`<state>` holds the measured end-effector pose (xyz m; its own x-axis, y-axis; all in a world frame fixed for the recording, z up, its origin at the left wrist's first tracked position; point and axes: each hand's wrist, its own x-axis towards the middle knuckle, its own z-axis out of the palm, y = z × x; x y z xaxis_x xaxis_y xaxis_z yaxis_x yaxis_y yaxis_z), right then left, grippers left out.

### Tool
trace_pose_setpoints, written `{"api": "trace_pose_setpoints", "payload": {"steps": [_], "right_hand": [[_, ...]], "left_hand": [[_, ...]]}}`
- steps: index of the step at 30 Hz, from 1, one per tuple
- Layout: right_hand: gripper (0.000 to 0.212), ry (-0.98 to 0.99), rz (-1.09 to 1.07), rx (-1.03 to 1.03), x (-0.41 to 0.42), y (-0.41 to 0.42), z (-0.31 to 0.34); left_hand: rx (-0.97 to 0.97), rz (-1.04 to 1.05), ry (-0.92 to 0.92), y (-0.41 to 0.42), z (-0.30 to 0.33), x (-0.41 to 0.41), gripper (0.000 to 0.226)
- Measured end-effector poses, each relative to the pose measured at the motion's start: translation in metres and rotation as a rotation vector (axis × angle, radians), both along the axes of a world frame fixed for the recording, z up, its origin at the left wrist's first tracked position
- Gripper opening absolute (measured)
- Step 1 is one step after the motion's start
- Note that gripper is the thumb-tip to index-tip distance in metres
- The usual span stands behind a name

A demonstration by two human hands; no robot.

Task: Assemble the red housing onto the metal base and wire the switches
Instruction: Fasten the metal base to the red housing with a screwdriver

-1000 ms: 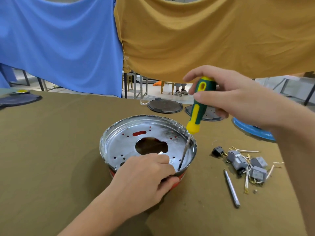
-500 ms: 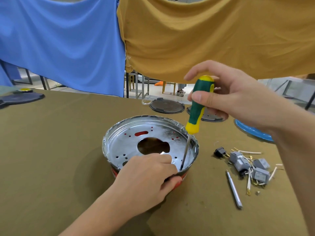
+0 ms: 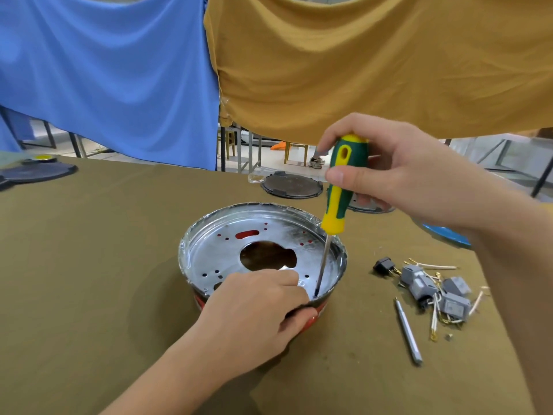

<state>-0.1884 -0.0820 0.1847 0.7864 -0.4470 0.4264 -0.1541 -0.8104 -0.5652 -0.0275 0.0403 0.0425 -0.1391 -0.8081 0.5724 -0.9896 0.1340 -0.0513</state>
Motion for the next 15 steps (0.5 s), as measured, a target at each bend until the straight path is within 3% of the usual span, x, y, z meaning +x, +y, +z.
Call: {"api": "trace_pose_setpoints", "payload": {"steps": [1, 4, 6, 8, 12, 15], "right_hand": [[0.014, -0.016, -0.093, -0.085, 0.003, 0.0, -0.002], [0.032, -0.049, -0.442, -0.38, 0.017, 0.006, -0.011], [0.039, -0.067, -0.5, -0.434, 0.023, 0.009, -0.016], [0.034, -0.023, -0.406, -0.339, 0.021, 0.005, -0.014], [0.025, 0.0, -0.003, 0.086, 0.001, 0.0, 0.0], [0.006, -0.066, -0.083, -0.022, 0.001, 0.001, 0.001]], "left_hand": [[-0.003, -0.002, 0.003, 0.0, 0.0, 0.0, 0.033], [-0.018, -0.009, 0.011, -0.001, 0.0, -0.001, 0.033], [-0.014, -0.007, 0.012, -0.001, 0.0, -0.001, 0.033], [-0.006, 0.006, 0.008, 0.0, 0.0, 0.0, 0.034], [-0.005, -0.006, 0.01, 0.001, 0.0, 0.0, 0.034], [-0.023, -0.018, 0.005, -0.001, -0.001, 0.0, 0.034]]}}
